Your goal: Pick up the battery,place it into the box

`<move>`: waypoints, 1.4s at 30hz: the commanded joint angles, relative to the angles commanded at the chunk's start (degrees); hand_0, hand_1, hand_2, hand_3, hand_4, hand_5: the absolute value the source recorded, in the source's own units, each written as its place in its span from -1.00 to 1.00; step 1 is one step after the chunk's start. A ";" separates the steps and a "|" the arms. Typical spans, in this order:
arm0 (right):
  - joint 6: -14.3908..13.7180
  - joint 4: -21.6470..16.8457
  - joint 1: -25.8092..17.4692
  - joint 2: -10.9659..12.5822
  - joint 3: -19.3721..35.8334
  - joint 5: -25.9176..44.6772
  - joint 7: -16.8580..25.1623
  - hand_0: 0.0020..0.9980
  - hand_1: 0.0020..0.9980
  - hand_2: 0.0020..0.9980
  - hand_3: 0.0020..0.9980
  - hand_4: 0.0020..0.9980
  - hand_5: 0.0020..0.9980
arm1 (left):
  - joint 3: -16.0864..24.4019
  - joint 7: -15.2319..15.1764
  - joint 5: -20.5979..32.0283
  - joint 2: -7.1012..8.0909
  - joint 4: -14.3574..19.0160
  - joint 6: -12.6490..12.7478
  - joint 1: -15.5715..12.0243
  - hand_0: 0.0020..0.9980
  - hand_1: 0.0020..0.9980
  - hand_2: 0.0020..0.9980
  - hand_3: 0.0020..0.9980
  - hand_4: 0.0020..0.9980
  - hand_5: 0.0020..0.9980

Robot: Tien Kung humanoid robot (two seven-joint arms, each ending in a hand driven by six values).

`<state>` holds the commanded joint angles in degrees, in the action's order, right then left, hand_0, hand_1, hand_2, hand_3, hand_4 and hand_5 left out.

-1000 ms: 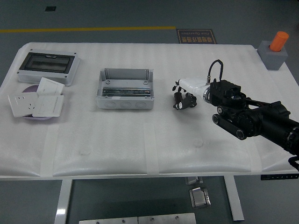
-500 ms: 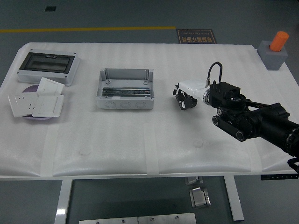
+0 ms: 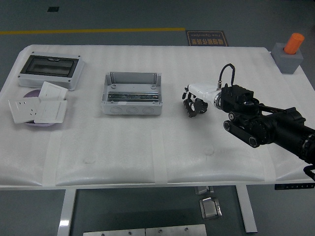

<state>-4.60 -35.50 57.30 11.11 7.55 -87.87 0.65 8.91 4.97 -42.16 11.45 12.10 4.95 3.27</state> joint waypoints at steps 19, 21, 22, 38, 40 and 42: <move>-0.53 -5.01 0.88 3.67 -2.77 -0.44 0.18 0.43 0.43 0.53 0.75 0.50 -0.28 | -0.06 0.07 0.54 -0.30 -0.07 -0.06 -0.60 0.19 0.24 -0.05 0.21 -0.17 -0.11; -0.35 -5.39 0.76 4.04 -2.71 -1.22 0.10 0.66 0.61 0.77 1.00 0.88 -0.09 | -0.22 0.00 0.75 -0.31 -0.06 -0.02 -0.64 0.19 0.24 -0.06 0.21 -0.18 -0.11; -0.33 -5.51 0.71 4.19 -2.71 -1.44 0.06 0.66 0.61 0.77 1.00 0.88 -0.09 | -0.27 -0.03 0.79 -0.31 -0.06 0.00 -0.67 0.19 0.24 -0.06 0.21 -0.18 -0.11; 2.33 -6.11 0.35 5.22 -0.23 -6.36 0.58 0.77 0.68 0.84 1.00 1.00 0.01 | -0.53 -0.30 1.12 -0.27 0.00 0.06 -0.54 0.19 0.24 -0.06 0.21 -0.18 -0.12; 2.98 -5.85 0.18 5.27 0.60 -7.93 0.96 0.78 0.68 0.82 1.00 1.00 0.03 | -0.66 -0.38 1.28 -0.24 0.02 0.09 -0.43 0.19 0.24 -0.06 0.21 -0.18 -0.12; 3.04 -5.64 0.01 5.35 1.23 -9.30 1.34 0.78 0.68 0.82 1.00 1.00 0.03 | -0.78 -0.46 1.46 -0.23 0.03 0.12 -0.32 0.19 0.24 -0.06 0.21 -0.18 -0.12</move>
<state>-1.56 -41.14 57.30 16.45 8.78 -97.17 1.98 8.12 4.52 -40.70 11.21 12.13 5.07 2.94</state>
